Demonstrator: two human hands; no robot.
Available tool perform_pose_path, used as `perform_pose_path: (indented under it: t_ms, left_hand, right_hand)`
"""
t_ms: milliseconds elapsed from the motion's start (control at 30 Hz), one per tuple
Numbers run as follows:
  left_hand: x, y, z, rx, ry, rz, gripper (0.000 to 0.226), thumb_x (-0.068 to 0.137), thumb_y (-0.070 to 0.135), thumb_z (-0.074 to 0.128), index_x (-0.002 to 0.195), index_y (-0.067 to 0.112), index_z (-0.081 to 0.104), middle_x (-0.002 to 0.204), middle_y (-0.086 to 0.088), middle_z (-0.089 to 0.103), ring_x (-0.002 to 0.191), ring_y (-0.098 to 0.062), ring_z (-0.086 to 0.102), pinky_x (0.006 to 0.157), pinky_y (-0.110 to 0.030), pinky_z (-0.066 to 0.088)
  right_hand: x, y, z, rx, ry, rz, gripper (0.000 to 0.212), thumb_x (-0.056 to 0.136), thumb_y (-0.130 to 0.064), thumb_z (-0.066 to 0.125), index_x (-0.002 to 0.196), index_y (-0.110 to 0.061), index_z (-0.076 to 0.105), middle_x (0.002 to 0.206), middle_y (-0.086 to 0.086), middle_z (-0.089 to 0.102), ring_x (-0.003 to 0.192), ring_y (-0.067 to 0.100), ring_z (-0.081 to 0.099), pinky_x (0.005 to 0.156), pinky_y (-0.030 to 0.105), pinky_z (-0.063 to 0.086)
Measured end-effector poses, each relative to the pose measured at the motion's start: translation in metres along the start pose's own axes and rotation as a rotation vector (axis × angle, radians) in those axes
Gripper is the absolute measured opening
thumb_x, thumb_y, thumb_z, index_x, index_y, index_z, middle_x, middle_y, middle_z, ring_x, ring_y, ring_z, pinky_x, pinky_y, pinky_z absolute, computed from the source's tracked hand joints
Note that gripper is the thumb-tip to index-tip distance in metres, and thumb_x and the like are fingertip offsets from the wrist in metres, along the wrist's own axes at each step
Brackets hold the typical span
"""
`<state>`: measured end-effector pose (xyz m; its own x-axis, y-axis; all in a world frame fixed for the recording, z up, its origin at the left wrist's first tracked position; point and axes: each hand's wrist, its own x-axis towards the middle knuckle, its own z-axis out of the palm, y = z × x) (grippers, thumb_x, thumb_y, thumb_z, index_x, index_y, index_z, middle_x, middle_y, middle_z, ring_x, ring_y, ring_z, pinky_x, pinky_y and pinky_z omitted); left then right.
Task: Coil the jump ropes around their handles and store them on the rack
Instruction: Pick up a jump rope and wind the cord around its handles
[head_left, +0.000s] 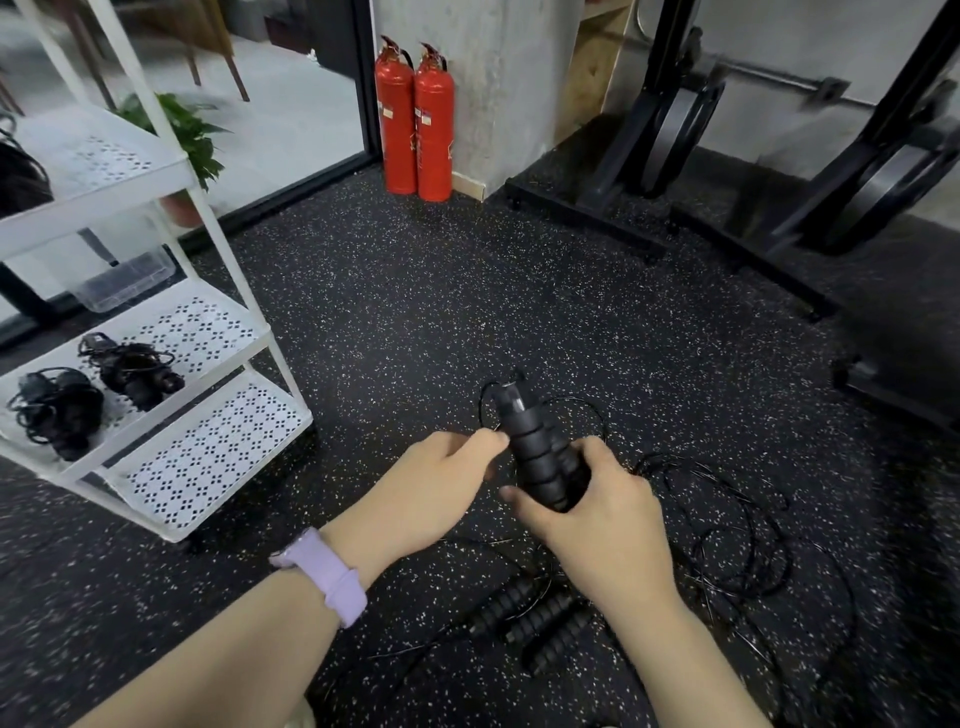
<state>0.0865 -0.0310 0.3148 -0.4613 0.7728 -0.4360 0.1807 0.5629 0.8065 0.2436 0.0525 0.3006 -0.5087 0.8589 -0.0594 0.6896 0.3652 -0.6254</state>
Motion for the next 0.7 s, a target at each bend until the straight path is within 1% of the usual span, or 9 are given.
perform_pose_path:
  t_ms: [100,200,233,333,400,500,567,633,700]
  left_hand:
    - [-0.001,0.004,0.002,-0.021,0.013,0.032,0.049,0.088,0.060,0.043,0.051,0.034,0.062,0.044,0.013,0.046,0.038,-0.004,0.039,0.057,-0.033,0.030]
    - [-0.004,0.004,0.007,-0.035,-0.038,0.053,0.055,0.067,0.080,0.052,0.071,0.028,0.070,0.063,0.007,0.070,0.057,-0.017,0.064,0.063,-0.033,0.044]
    - [-0.005,0.001,0.011,-0.023,-0.025,0.063,0.059,0.066,0.084,0.056,0.078,0.029,0.073,0.072,0.006,0.076,0.066,-0.014,0.070,0.063,-0.028,0.048]
    - [-0.003,-0.007,0.016,-0.047,0.147,0.092,0.054,0.085,0.069,0.065,0.077,0.016,0.074,0.071,-0.001,0.075,0.068,-0.014,0.071,0.056,-0.018,0.047]
    - [0.002,-0.009,0.009,-0.088,0.210,0.122,0.046,0.093,0.054,0.065,0.078,0.012,0.074,0.073,-0.006,0.075,0.069,-0.018,0.070,0.062,-0.024,0.051]
    - [0.005,-0.006,-0.001,-0.188,0.134,0.148,0.040,0.096,0.048,0.063,0.083,0.013,0.076,0.076,-0.006,0.076,0.065,-0.013,0.066,0.067,-0.029,0.047]
    - [0.004,-0.004,-0.003,-0.268,0.025,0.165,0.033,0.098,0.046,0.062,0.077,0.025,0.077,0.059,0.007,0.068,0.053,-0.002,0.057,0.056,-0.021,0.043]
    - [0.002,-0.003,-0.004,-0.341,-0.067,0.153,0.035,0.096,0.052,0.063,0.069,0.034,0.074,0.049,0.015,0.051,0.042,-0.002,0.044,0.043,-0.019,0.033]
    - [0.003,-0.003,-0.007,-0.346,-0.123,0.157,0.041,0.087,0.066,0.061,0.065,0.033,0.070,0.050,0.011,0.041,0.043,-0.008,0.034,0.042,-0.023,0.026]
  right_hand:
    - [-0.005,-0.005,0.008,-0.209,0.054,0.014,0.065,0.067,-0.081,0.071,0.088,-0.032,0.033,0.070,-0.013,0.058,0.066,0.022,0.062,0.059,0.035,0.044]
    - [-0.008,-0.011,0.019,-0.343,0.080,-0.022,0.064,0.071,-0.081,0.063,0.089,-0.034,0.024,0.072,-0.007,0.062,0.071,0.026,0.069,0.058,0.035,0.039]
    - [-0.008,-0.013,0.023,-0.367,0.066,-0.028,0.063,0.073,-0.078,0.062,0.089,-0.035,0.019,0.077,-0.006,0.065,0.073,0.026,0.070,0.058,0.035,0.039]
    - [-0.011,-0.019,0.031,-0.330,0.002,-0.049,0.073,0.071,-0.077,0.069,0.092,-0.035,0.013,0.087,-0.009,0.063,0.078,0.024,0.071,0.059,0.036,0.036]
    - [-0.011,-0.019,0.030,-0.191,-0.057,-0.066,0.073,0.065,-0.082,0.068,0.094,-0.033,0.021,0.079,-0.012,0.057,0.075,0.019,0.069,0.058,0.035,0.038]
    - [-0.006,-0.014,0.021,0.286,-0.193,0.018,0.055,0.067,-0.073,0.075,0.094,-0.033,0.049,0.074,-0.011,0.066,0.065,0.004,0.063,0.056,0.026,0.047]
    - [-0.002,-0.010,0.013,0.478,-0.259,0.016,0.038,0.075,-0.060,0.078,0.092,-0.031,0.061,0.077,-0.014,0.068,0.065,0.001,0.061,0.060,0.022,0.050]
    - [-0.002,-0.008,0.005,0.565,-0.328,-0.020,0.035,0.076,-0.056,0.078,0.095,-0.029,0.066,0.082,-0.007,0.072,0.070,0.006,0.065,0.066,0.027,0.053]
    - [-0.001,-0.007,0.000,0.693,-0.417,-0.009,0.034,0.082,-0.049,0.080,0.104,-0.024,0.069,0.092,0.006,0.077,0.080,0.021,0.074,0.078,0.045,0.059]
